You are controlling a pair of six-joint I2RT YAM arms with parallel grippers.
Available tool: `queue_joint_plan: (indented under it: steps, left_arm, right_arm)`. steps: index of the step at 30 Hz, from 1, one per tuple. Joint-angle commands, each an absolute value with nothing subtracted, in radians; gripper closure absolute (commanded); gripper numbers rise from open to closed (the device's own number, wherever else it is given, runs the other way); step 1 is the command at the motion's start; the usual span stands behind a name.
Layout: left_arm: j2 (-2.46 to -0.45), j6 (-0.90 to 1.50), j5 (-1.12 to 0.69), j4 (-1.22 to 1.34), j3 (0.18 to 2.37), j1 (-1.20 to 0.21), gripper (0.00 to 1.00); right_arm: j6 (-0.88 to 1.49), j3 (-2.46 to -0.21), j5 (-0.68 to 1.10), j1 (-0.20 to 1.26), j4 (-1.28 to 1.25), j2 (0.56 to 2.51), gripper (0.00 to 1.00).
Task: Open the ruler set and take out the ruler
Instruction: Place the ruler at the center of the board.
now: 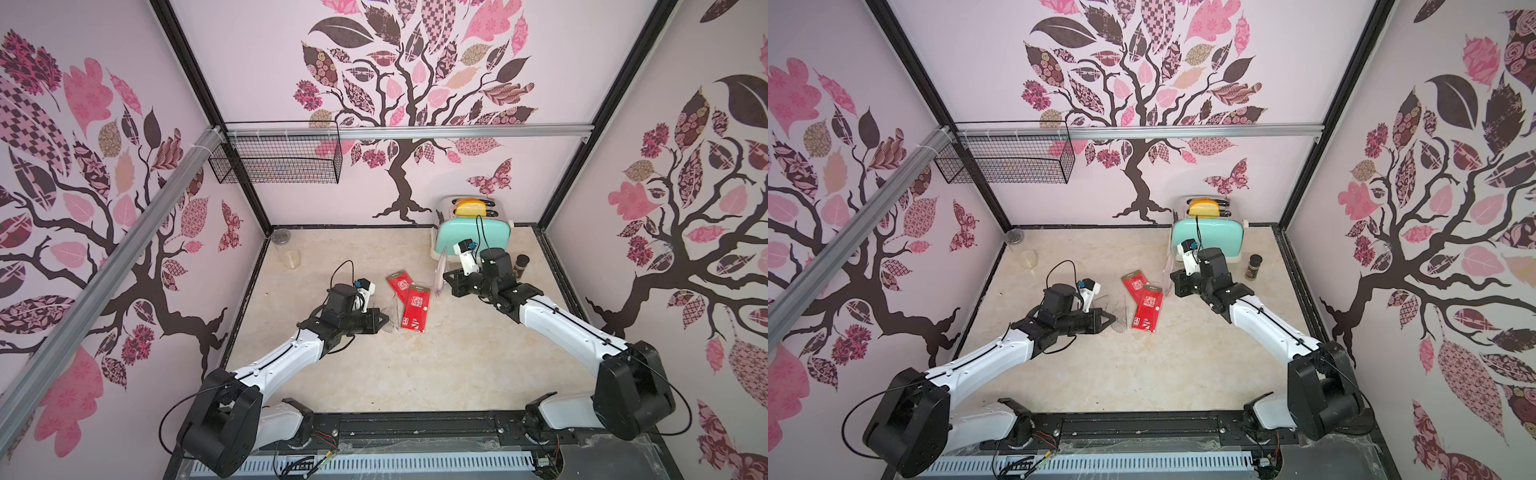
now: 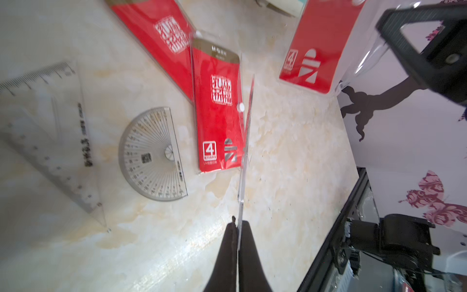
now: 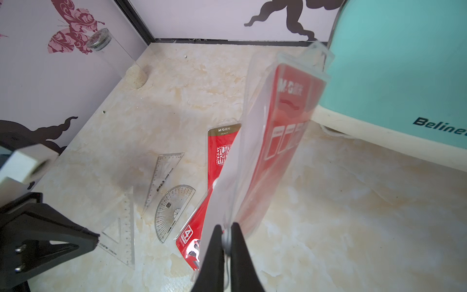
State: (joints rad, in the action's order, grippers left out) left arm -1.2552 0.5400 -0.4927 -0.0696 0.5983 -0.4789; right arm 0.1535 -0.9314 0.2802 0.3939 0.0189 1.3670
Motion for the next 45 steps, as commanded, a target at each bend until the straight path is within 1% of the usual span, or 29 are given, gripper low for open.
queue_joint_plan:
  steps: [1,6,13,21,26,27,29,33,35,38,45]
  left_arm:
    - [-1.282,0.629,-0.599,0.045,0.52,-0.48,1.0]
    - [-1.279,0.709,-0.642,0.11,0.415,-0.486,1.0]
    - [-1.281,0.772,-0.667,0.135,0.328,-0.494,1.0]
    - [-1.333,0.805,-0.676,0.144,0.286,-0.497,1.0]
    - [-1.337,0.804,-0.655,0.107,0.283,-0.495,1.0]
    - [-1.332,0.799,-0.648,0.092,0.288,-0.494,0.99]
    - [-1.312,0.785,-0.623,0.054,0.307,-0.493,0.94]
    - [-1.252,0.747,-0.558,-0.046,0.35,-0.475,0.91]
    - [-1.218,0.728,-0.514,-0.099,0.377,-0.471,0.86]
    - [-1.204,0.709,-0.52,-0.138,0.411,-0.472,0.78]
    - [-1.173,0.69,-0.492,-0.2,0.457,-0.475,0.74]
  right_arm:
    - [0.142,-0.916,0.269,0.393,0.032,1.328,1.0]
    - [0.148,-0.897,0.268,0.393,0.032,1.293,1.0]
    - [0.155,-0.873,0.276,0.392,0.016,1.28,1.0]
    - [0.155,-0.861,0.281,0.391,0.006,1.273,1.0]
    - [0.155,-0.86,0.281,0.392,0.007,1.271,1.0]
    - [0.154,-0.858,0.283,0.393,0.004,1.271,1.0]
    - [0.156,-0.857,0.287,0.392,0.001,1.274,1.0]
    - [0.159,-0.861,0.295,0.392,0.0,1.276,1.0]
    - [0.158,-0.862,0.3,0.393,0.001,1.276,1.0]
    - [0.16,-0.869,0.311,0.392,0.006,1.277,1.0]
    - [0.166,-0.874,0.324,0.392,0.014,1.262,1.0]
